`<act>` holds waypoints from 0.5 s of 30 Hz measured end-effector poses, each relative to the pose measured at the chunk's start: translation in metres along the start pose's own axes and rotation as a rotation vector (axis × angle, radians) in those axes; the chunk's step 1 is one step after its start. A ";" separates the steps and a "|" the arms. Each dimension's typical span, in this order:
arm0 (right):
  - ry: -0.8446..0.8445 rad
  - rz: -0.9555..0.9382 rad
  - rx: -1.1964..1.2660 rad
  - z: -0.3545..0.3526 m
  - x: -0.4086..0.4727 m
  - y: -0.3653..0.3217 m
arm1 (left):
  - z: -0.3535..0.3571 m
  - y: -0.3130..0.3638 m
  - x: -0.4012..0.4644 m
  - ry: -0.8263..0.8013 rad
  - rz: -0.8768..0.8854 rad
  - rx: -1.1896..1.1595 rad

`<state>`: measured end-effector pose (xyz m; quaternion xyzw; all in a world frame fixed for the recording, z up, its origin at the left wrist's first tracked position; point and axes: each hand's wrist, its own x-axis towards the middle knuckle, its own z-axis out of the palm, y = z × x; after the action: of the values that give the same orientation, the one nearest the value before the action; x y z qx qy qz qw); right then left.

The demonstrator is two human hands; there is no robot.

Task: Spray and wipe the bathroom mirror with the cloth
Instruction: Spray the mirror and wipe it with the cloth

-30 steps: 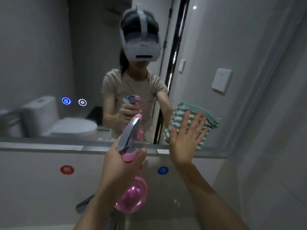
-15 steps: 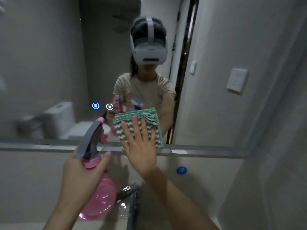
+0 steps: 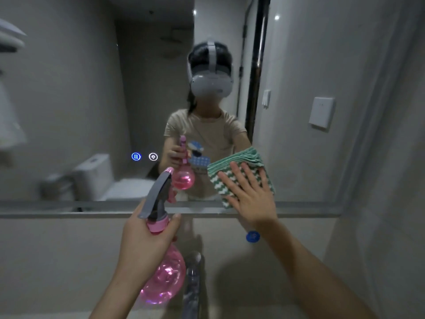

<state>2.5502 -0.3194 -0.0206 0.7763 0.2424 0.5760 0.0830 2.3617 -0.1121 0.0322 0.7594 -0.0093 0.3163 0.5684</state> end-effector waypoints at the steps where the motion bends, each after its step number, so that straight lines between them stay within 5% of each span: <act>1: 0.004 0.023 -0.003 -0.001 -0.005 0.010 | 0.006 0.002 0.000 -0.009 0.005 0.002; 15: -0.043 0.533 -0.024 -0.004 -0.103 0.132 | 0.076 0.009 -0.010 -0.168 -0.042 0.036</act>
<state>2.5611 -0.4838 -0.0536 0.8237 0.0206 0.5637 -0.0574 2.3863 -0.1849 0.0235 0.7934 -0.0353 0.2394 0.5585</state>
